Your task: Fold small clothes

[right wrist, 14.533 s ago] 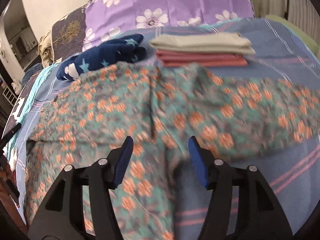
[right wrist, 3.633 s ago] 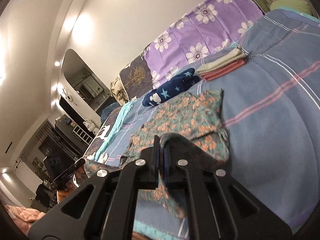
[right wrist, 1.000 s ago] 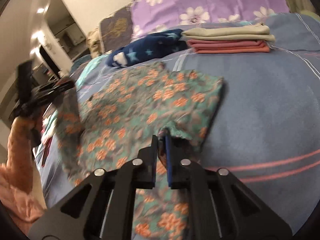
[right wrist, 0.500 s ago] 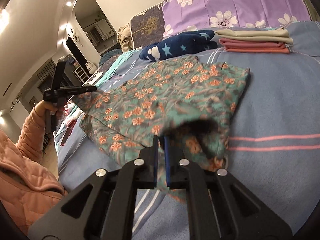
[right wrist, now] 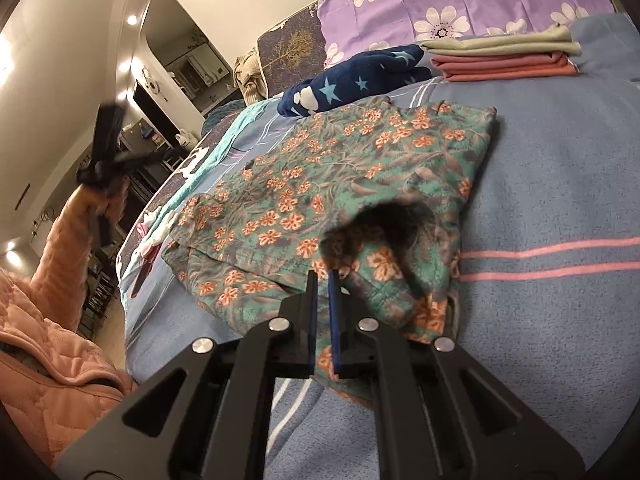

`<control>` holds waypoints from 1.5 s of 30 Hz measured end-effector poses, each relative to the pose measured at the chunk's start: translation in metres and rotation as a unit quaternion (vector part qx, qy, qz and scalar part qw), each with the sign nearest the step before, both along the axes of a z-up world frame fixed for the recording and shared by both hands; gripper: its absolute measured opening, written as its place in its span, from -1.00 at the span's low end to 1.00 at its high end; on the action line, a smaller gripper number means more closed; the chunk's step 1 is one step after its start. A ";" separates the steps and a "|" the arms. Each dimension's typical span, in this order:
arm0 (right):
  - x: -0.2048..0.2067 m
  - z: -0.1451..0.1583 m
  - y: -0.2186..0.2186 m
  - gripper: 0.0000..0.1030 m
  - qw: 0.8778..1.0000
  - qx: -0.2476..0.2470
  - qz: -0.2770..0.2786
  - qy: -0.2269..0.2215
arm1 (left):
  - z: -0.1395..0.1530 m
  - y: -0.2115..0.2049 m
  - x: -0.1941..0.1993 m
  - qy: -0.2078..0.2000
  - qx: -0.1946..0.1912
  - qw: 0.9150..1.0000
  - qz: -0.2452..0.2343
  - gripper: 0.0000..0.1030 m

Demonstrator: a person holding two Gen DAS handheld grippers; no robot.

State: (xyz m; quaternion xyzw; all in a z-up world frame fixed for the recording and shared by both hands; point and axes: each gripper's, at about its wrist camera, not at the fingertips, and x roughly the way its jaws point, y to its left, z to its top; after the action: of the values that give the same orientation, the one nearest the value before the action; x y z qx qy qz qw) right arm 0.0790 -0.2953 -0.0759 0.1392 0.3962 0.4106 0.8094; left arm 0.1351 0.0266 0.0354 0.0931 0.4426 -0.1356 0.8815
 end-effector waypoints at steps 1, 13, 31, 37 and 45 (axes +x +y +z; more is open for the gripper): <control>0.002 -0.003 -0.001 -0.84 1.000 0.002 -0.005 0.006 | -0.009 -0.032 0.023 0.015 -0.004 0.998 -0.060 -0.87; 0.015 -0.020 -0.010 -0.82 0.998 0.026 -0.006 0.049 | -0.101 -0.179 0.132 0.121 0.045 0.906 -0.404 -0.89; 0.024 -0.026 -0.015 -0.79 0.996 0.040 0.002 0.075 | -0.067 -0.173 0.080 0.128 -0.072 0.852 -0.502 -0.65; 0.027 -0.026 -0.018 -0.79 0.996 0.043 0.002 0.080 | -0.070 -0.186 0.065 0.107 -0.051 0.850 -0.514 -0.59; 0.027 -0.026 -0.019 -0.79 0.996 0.043 0.002 0.081 | -0.079 -0.189 0.076 0.085 -0.047 0.872 -0.480 -0.32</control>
State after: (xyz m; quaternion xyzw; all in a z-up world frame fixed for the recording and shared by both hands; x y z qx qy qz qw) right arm 0.1059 -0.3139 -0.1020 0.2062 0.4428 0.4159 0.7671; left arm 0.2108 -0.1622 -0.0439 0.2411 0.4094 -0.5700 0.6704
